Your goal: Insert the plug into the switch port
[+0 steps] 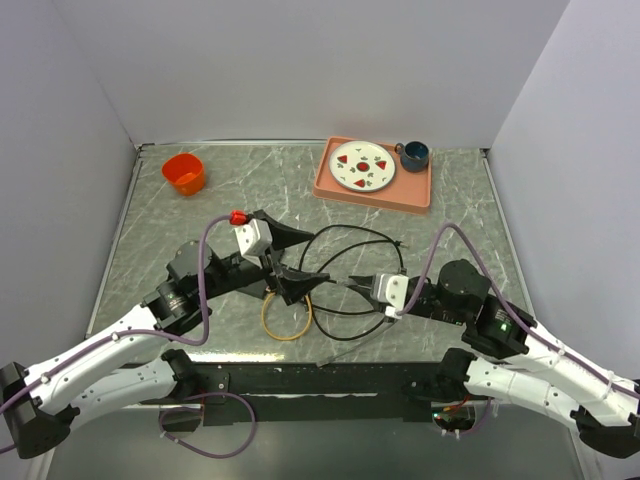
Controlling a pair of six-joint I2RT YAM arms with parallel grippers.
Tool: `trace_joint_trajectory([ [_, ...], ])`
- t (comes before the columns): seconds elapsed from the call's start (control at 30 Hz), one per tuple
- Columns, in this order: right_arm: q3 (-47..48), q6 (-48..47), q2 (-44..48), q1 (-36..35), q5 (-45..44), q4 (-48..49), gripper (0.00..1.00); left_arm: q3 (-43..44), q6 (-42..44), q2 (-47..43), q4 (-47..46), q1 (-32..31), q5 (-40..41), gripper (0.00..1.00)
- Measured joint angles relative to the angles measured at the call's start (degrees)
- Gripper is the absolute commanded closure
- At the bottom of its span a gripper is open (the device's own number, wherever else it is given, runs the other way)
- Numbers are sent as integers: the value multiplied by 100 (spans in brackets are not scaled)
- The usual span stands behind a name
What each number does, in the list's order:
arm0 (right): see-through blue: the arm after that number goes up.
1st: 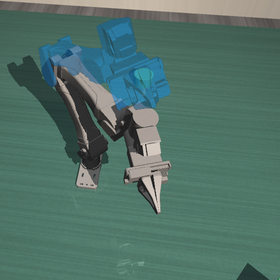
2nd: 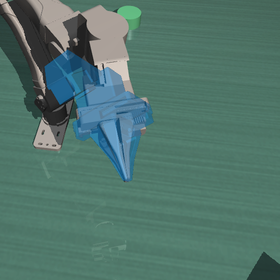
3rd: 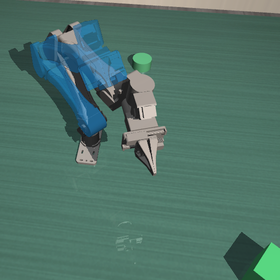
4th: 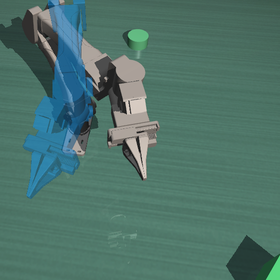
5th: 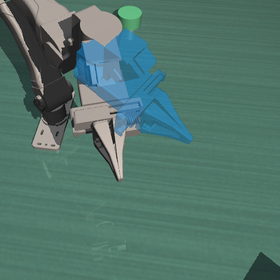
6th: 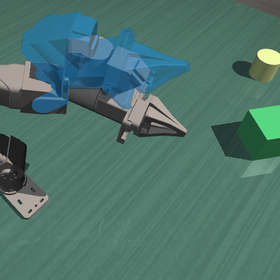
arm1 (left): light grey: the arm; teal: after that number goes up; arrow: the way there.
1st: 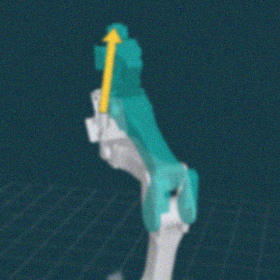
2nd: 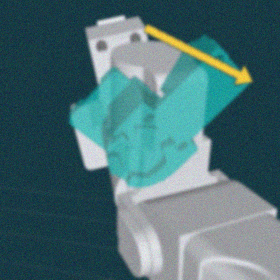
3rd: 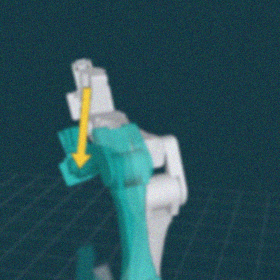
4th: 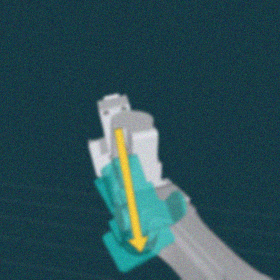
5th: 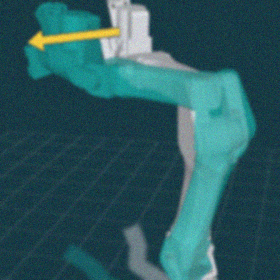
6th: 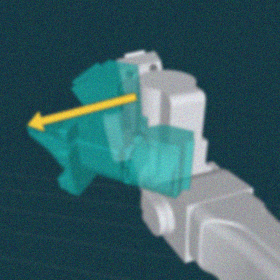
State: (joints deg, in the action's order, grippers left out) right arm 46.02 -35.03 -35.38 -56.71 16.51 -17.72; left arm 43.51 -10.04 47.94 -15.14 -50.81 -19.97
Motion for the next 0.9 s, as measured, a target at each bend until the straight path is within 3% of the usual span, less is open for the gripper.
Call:
trace_joint_trajectory([
  [0.1,-151,-76,157,-26,-96,153,100,-22,125,28,-9,7,-310,1],
  [0.43,-299,-101,315,-33,-343,487,100,142,365,813,44,7,-1650,23],
  [0.9,-299,-87,278,-42,-358,492,100,208,334,772,-433,11,-1799,37],
])
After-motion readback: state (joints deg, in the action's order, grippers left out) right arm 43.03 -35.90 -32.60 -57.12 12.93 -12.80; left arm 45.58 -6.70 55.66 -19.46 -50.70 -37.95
